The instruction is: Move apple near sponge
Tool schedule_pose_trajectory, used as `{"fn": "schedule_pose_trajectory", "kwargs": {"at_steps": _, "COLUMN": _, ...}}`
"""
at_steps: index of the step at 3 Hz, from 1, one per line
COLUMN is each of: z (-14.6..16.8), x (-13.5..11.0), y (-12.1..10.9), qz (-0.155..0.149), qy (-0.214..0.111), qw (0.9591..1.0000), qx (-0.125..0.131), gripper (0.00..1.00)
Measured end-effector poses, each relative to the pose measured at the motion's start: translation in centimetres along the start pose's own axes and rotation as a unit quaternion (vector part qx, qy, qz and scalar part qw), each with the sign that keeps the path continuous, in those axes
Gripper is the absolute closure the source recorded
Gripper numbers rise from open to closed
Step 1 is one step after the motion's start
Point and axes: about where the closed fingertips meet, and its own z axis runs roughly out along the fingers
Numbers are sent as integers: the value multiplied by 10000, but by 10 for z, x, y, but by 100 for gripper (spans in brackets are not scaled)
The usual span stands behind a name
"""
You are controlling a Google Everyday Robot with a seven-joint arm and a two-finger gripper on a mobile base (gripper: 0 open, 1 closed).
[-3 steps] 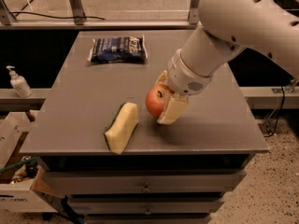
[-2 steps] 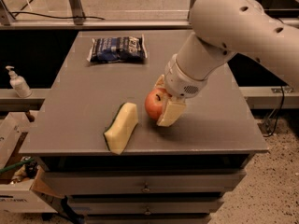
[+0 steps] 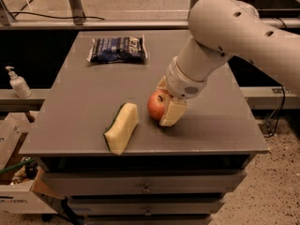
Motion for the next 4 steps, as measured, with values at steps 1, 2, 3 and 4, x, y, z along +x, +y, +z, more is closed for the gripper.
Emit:
{"fn": "schedule_pose_trajectory", "kwargs": {"at_steps": 1, "z": -3, "x": -1, "y": -1, "qz": -3, "qy": 4, "qw": 10000, "qx": -7, "gripper": 59}}
{"fn": "schedule_pose_trajectory", "kwargs": {"at_steps": 2, "z": 0, "x": -6, "y": 4, "qz": -76, "qy": 46, "qw": 9999, "qx": -114, "gripper": 36}}
{"fn": "schedule_pose_trajectory", "kwargs": {"at_steps": 3, "z": -3, "x": -7, "y": 4, "qz": -78, "qy": 48, "qw": 9999, "qx": -118, "gripper": 11}}
{"fn": "schedule_pose_trajectory", "kwargs": {"at_steps": 4, "z": -1, "x": -8, "y": 7, "qz": -96, "qy": 97, "qw": 9997, "qx": -182, "gripper": 0}}
